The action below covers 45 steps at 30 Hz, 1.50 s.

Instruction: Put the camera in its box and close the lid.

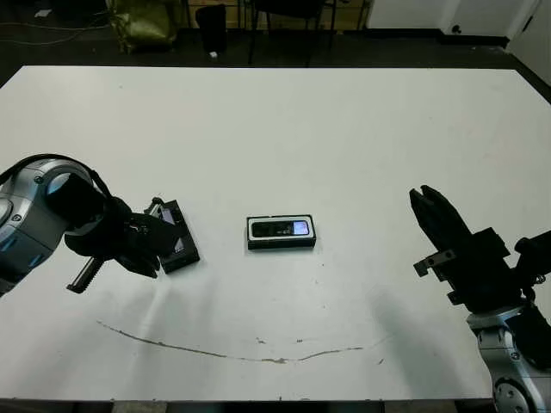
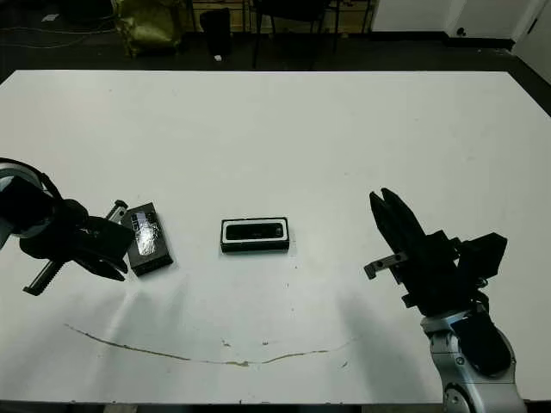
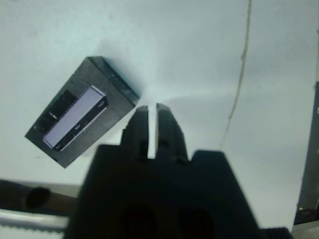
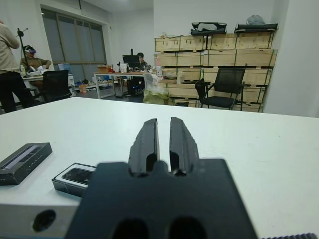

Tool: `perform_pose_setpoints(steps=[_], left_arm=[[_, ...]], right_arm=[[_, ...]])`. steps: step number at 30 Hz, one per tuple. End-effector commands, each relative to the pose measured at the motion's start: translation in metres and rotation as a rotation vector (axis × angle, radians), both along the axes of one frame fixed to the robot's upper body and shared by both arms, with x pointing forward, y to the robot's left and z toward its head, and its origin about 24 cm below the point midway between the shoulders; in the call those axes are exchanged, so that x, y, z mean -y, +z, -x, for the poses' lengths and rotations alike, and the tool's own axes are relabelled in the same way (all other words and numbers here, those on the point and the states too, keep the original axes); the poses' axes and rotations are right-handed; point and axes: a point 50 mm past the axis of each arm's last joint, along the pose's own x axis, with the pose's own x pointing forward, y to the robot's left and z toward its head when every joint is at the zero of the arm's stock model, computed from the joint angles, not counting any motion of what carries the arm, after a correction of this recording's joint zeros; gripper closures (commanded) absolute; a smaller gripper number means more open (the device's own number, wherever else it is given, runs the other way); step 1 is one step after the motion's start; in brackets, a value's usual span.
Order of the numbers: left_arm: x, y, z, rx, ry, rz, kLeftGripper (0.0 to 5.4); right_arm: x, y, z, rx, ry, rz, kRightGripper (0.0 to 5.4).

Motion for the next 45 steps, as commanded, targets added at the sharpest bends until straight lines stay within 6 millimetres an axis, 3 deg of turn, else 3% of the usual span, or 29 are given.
perform_pose_setpoints(steps=[1, 24, 36, 45], left_arm=[[0.001, -0.006, -0.001, -0.017, -0.006, 0.002, 5.40], [0.008, -0.016, -0.008, -0.008, 0.047, 0.103, 5.40], [0.006, -0.019, -0.019, 0.086, 0.167, 0.172, 5.40], [0.016, -0.018, -0.023, 0.158, 0.208, 0.278, 5.40]], right_arm=[[0.002, -0.004, 0.001, -0.019, -0.013, 0.010, 5.38], [0.000, -0.007, 0.004, -0.036, -0.003, -0.010, 5.38], [-0.002, -0.010, 0.006, -0.054, -0.007, -0.016, 5.38], [-0.004, -0.011, 0.007, -0.052, -0.011, 0.003, 5.38]])
